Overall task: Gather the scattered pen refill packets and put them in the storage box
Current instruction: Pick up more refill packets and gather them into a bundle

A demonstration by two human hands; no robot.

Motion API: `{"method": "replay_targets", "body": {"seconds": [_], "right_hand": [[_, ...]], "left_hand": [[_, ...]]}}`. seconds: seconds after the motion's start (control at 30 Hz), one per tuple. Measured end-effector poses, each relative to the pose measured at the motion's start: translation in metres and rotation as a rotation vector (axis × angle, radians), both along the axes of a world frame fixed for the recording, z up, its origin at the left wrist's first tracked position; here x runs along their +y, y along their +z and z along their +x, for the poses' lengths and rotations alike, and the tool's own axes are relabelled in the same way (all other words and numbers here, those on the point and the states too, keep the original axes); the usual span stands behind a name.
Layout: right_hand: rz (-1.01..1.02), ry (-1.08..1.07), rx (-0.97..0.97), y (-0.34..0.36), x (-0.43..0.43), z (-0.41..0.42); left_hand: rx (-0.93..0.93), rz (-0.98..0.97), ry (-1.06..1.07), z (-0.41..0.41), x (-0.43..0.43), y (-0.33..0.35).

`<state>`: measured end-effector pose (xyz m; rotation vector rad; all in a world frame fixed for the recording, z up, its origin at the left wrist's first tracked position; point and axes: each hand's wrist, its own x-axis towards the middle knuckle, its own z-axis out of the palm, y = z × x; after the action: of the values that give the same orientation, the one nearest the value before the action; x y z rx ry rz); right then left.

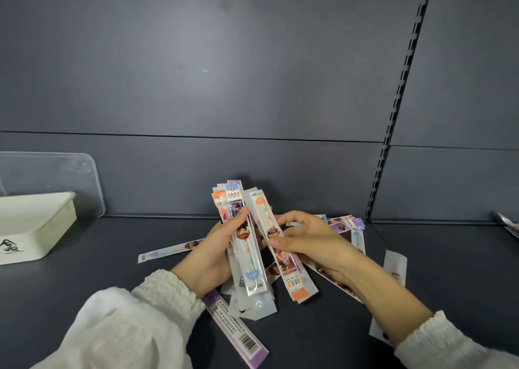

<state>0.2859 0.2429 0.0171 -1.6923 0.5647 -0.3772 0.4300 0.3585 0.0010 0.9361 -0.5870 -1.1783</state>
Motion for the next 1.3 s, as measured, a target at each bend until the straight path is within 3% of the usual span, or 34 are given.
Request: {"method": "replay_targets", "body": {"seconds": [0.2, 0.37, 0.53, 0.67, 0.8, 0.9, 1.07, 1.2, 1.3], "right_hand": [[-0.107, 0.009, -0.042, 0.0, 0.015, 0.007], [-0.127, 0.162, 0.089, 0.011, 0.006, -0.008], [0.006, 0.216, -0.244, 0.015, 0.001, -0.014], [-0.435, 0.167, -0.28, 0.01, 0.009, -0.007], [-0.611, 0.172, -0.375, 0.004, 0.011, -0.003], [-0.578, 0.086, -0.461, 0.01, 0.01, -0.005], [-0.178, -0.197, -0.667, 0.022, 0.004, -0.011], [-0.019, -0.298, -0.611, 0.022, -0.006, -0.013], [0.042, -0.198, -0.423, 0.016, -0.002, -0.01]], "left_hand": [[-0.099, -0.029, 0.089, -0.003, -0.005, -0.001], [-0.044, -0.07, 0.276, 0.009, -0.003, 0.005], [0.086, -0.014, 0.214, 0.019, 0.005, 0.009], [0.043, 0.032, 0.135, 0.008, 0.001, 0.006], [0.071, 0.054, 0.043, -0.001, -0.001, 0.004], [0.12, 0.048, 0.069, -0.004, -0.002, 0.005], [0.109, 0.056, 0.105, -0.004, -0.003, 0.003], [0.03, 0.061, 0.078, -0.01, 0.0, 0.006], [0.003, 0.033, 0.003, -0.012, 0.003, 0.009]]}}
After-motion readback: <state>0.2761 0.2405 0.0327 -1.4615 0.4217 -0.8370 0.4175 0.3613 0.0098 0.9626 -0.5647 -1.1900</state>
